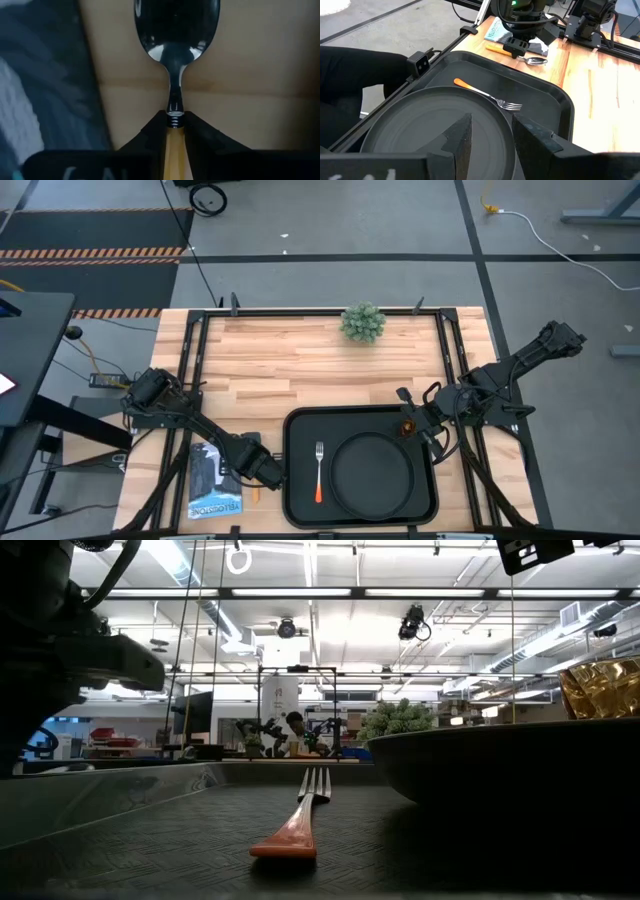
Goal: Pick and place plate/cup/fork/spoon on tray
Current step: Put the yellow spoon on the black tray to the left of the orange fork
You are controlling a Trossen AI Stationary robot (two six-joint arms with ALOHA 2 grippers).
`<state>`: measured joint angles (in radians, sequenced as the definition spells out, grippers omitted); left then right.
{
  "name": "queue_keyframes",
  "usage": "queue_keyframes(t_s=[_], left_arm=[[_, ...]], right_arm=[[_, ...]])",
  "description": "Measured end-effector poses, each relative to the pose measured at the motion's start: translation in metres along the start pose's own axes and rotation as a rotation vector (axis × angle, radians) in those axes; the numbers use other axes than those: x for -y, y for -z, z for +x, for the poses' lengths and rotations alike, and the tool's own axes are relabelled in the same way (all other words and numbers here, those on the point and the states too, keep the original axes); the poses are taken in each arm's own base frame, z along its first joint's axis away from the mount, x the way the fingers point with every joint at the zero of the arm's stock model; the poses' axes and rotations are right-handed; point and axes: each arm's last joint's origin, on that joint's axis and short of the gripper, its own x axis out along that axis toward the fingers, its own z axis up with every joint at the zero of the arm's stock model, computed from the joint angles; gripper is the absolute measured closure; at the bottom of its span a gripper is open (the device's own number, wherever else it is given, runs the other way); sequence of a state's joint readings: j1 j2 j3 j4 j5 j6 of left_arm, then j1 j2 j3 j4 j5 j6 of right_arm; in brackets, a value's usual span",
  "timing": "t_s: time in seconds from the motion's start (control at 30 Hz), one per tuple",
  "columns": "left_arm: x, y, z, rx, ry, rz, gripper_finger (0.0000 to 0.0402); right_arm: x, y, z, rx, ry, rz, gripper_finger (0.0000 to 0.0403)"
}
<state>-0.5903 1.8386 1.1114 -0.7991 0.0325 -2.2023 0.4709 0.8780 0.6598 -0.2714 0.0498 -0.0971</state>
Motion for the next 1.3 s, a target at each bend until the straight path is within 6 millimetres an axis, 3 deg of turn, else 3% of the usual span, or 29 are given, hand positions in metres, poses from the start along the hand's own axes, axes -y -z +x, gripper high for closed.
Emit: queue_keyframes(t_s=[0.5,1.07,1.3], left_arm=[[0.021,0.007,-0.022,0.090,0.186,-0.007,0.0344],[0.061,-0.012,-0.034,0.026,0.360,0.041,0.0343],[0.068,-0.015,-0.035,0.018,0.402,0.046,0.0343]], right_arm=[[0.000,0.000,0.000,0.000,0.000,0.008,0.0258],[0.000,0.001,0.000,-0.010,-0.001,0.008,0.0258],[0.000,0.002,0.000,-0.019,-0.002,0.008,0.0258]])
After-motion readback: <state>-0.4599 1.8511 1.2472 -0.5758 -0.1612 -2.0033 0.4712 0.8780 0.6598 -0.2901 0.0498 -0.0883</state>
